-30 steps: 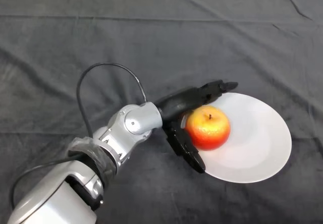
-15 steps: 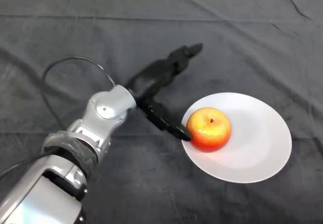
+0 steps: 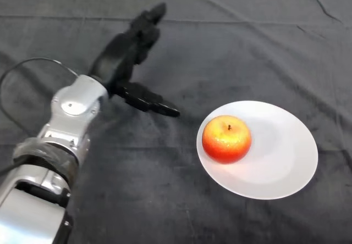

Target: Move the apple to the plate

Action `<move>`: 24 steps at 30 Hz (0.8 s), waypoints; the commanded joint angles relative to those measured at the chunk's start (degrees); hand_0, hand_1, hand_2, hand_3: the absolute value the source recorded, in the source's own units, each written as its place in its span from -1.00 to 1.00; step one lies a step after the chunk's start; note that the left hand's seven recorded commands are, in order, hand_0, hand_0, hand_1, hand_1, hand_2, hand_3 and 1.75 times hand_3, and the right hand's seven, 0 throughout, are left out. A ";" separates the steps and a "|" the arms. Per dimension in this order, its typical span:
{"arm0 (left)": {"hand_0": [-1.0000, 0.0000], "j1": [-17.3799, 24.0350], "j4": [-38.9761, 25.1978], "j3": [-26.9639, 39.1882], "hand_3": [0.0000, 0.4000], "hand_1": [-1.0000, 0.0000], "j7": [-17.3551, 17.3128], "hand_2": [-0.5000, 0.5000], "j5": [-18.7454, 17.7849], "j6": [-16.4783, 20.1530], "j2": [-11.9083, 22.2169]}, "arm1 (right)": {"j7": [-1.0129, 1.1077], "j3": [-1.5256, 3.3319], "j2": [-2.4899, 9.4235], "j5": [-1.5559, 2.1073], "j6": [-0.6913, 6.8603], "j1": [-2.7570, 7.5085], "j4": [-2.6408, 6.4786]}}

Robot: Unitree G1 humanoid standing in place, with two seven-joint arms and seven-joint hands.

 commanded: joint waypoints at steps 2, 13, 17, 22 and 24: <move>1.00 0.54 0.13 2.90 -1.00 1.00 -0.17 0.00 -2.19 -0.67 3.19 | 0.58 1.64 3.13 -1.28 0.59 4.56 2.61; 1.00 2.27 0.72 8.48 -1.00 1.00 -0.70 0.00 -3.07 -0.36 6.55 | 0.59 1.64 3.13 -1.26 0.61 4.58 2.56; 1.00 4.57 0.83 10.45 -1.00 1.00 -1.35 0.00 -3.11 -1.34 9.03 | 0.59 1.64 3.13 -1.26 0.62 4.59 2.55; 1.00 7.27 1.25 12.64 -1.00 1.00 -1.06 0.00 -2.80 -2.10 11.73 | 0.59 1.63 3.13 -1.26 0.63 4.60 2.53; 1.00 8.73 1.35 13.69 -1.00 1.00 -1.02 0.00 -2.86 -2.65 12.85 | 0.60 1.63 3.13 -1.26 0.64 4.60 2.52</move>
